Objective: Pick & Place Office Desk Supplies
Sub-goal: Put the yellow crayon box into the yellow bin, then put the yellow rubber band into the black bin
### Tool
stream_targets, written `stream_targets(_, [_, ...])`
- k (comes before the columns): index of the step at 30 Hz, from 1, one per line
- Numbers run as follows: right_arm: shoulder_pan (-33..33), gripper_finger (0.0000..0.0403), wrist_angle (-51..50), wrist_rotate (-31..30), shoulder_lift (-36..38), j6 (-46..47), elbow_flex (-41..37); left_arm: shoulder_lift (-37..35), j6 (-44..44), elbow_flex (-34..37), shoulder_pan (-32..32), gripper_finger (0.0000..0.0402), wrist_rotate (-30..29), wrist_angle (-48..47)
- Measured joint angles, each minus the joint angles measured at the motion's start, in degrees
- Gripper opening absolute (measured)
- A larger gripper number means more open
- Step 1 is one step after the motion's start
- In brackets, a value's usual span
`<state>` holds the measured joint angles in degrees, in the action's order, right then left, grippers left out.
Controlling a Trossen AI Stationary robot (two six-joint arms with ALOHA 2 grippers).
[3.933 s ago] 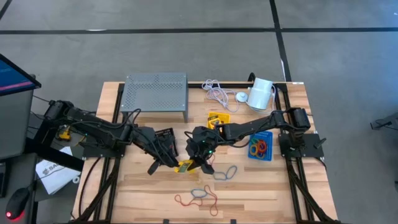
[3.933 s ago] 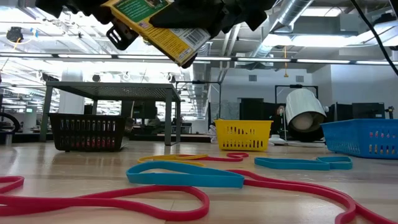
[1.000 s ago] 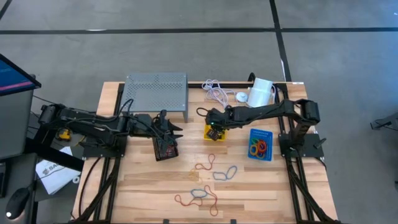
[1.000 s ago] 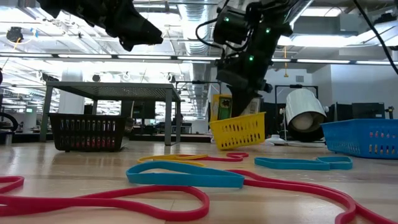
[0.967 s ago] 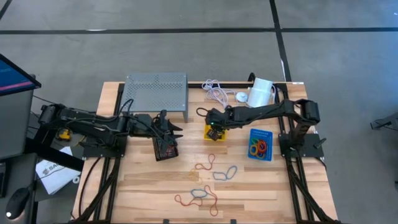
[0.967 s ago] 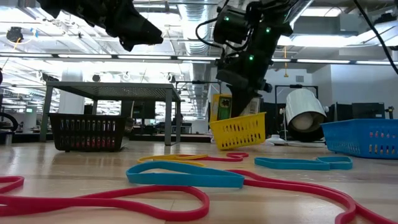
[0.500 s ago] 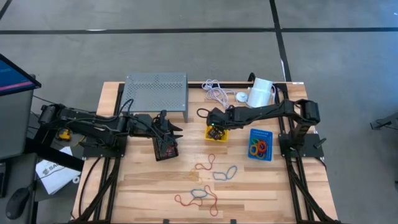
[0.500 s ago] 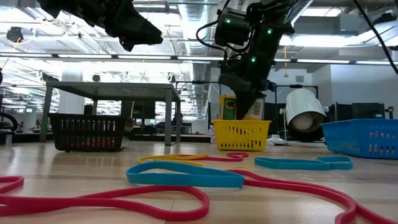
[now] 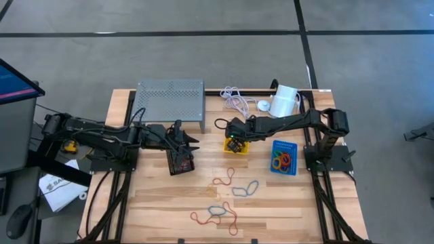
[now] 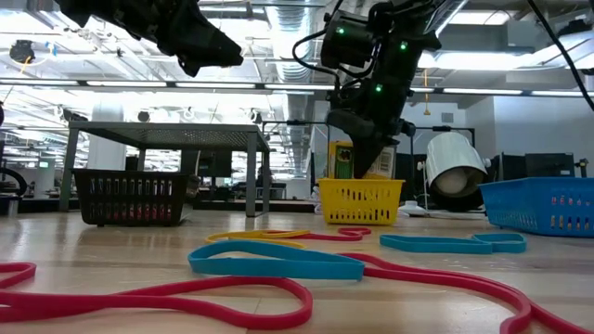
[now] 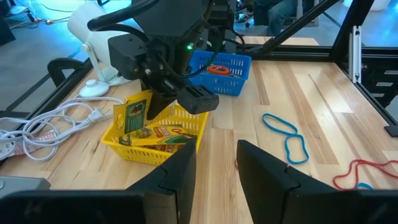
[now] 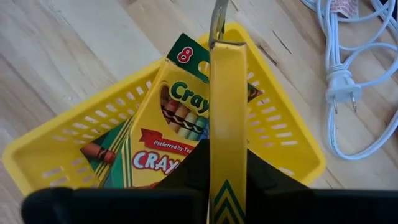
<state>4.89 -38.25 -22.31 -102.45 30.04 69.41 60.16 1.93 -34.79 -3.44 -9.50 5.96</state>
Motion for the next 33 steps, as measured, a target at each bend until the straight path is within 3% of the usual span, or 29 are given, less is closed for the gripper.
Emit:
stream_targets(4, [0.00, 0.0037, 0.76, 1.61, 0.00, -0.05, 0.00, 0.00, 0.00, 0.00, 0.00, 0.0111, 0.02, 0.00])
stream_targets(8, [0.01, 0.0057, 2.08, 5.60, 0.02, -0.31, 0.02, 0.00, 0.00, 0.00, 0.00, 0.0111, 0.04, 0.00])
stream_targets(12, [-0.04, 0.0080, 2.30, 5.81, 0.02, -0.42, 0.02, 0.00, 0.00, 0.00, 0.00, 0.0111, 0.04, 0.00])
stream_targets(26, [-0.35, 0.0203, 5.91, 7.48, 0.02, -0.92, 0.02, 0.00, 0.02, 0.00, 0.00, 0.0111, 0.28, 0.00])
stream_targets(33, [-0.75, 0.0209, 6.04, 7.70, 0.24, -2.22, 0.87, 0.00, 0.04, 0.00, 0.00, 0.0111, 0.26, -0.55])
